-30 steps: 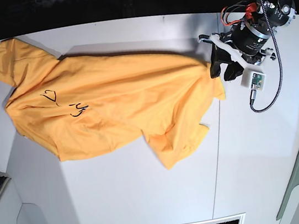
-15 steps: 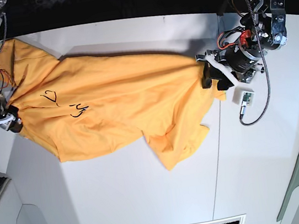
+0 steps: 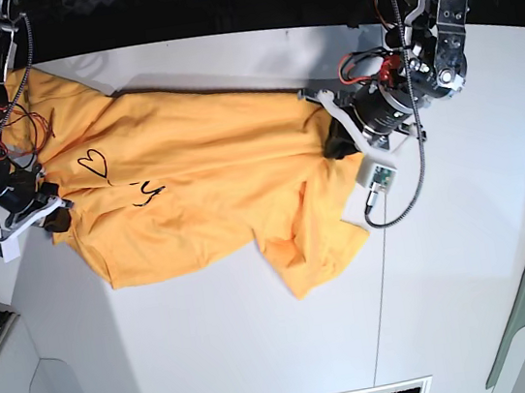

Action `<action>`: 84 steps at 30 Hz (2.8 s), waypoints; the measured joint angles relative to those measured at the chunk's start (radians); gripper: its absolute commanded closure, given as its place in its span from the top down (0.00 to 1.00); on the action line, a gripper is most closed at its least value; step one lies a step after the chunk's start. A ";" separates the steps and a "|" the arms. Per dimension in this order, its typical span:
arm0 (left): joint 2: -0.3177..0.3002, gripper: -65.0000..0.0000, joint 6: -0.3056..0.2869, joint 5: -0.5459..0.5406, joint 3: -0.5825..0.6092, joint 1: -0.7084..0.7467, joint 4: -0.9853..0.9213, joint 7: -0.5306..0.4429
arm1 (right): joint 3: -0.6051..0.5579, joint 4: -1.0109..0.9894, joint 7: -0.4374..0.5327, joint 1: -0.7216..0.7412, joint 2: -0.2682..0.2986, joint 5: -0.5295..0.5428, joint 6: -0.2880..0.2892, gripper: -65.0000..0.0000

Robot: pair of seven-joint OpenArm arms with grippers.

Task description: Layout the t-shirt on the table in an organized manner, then fold the t-shirt properly

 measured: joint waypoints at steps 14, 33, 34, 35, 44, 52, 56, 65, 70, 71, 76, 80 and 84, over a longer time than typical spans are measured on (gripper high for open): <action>-0.100 0.00 -0.011 -0.001 -0.121 -0.016 0.000 0.004 | 0.046 0.378 -0.249 0.005 0.000 0.021 -0.027 0.55; -0.216 0.29 -0.005 -0.071 -0.164 -0.020 0.239 0.037 | 0.179 0.341 -0.169 -0.345 -0.004 0.108 -0.046 0.62; -0.213 0.29 -0.005 -0.093 -0.163 -0.019 0.246 0.037 | 0.179 0.341 -0.147 -0.350 -0.014 0.104 -0.045 0.62; -0.207 0.29 -0.006 -0.114 -0.158 -0.019 0.249 0.024 | 0.179 0.338 -0.130 -0.349 -0.025 0.102 -0.045 0.62; -0.069 0.29 -0.009 -0.034 0.088 -0.186 0.084 -0.005 | 0.084 0.225 -0.055 -0.291 -0.030 0.058 -0.044 0.32; -0.053 0.29 0.074 0.080 0.161 -0.313 -0.192 -0.016 | 0.061 0.212 -0.130 -0.277 -0.035 0.051 0.020 0.00; -0.093 0.29 0.072 0.073 0.156 -0.312 -0.190 -0.020 | 0.141 0.259 -0.157 -0.354 -0.034 0.150 0.032 0.00; -0.152 0.29 0.058 0.075 0.154 -0.301 -0.190 -0.023 | 0.343 0.486 -0.211 -0.589 -0.033 0.320 0.047 0.00; -0.152 0.29 0.057 0.074 0.154 -0.286 -0.190 -0.018 | 0.347 0.486 -0.222 -0.639 -0.036 0.340 0.047 0.43; -0.153 0.29 0.058 0.073 0.154 -0.283 -0.190 -0.010 | 0.348 0.486 -0.220 -0.638 -0.036 0.338 0.044 0.49; -0.151 0.29 0.013 0.033 0.118 -0.243 -0.144 0.022 | 0.347 0.486 -0.193 -0.592 -0.035 0.345 0.043 0.51; -0.148 0.29 0.013 -0.037 -0.035 -0.141 -0.007 0.019 | 0.348 0.486 -0.193 -0.558 -0.036 0.320 0.024 0.51; -0.156 0.34 -0.068 -0.130 -0.142 -0.054 0.072 0.044 | 0.348 0.471 -0.158 -0.497 -0.036 0.239 -0.040 0.51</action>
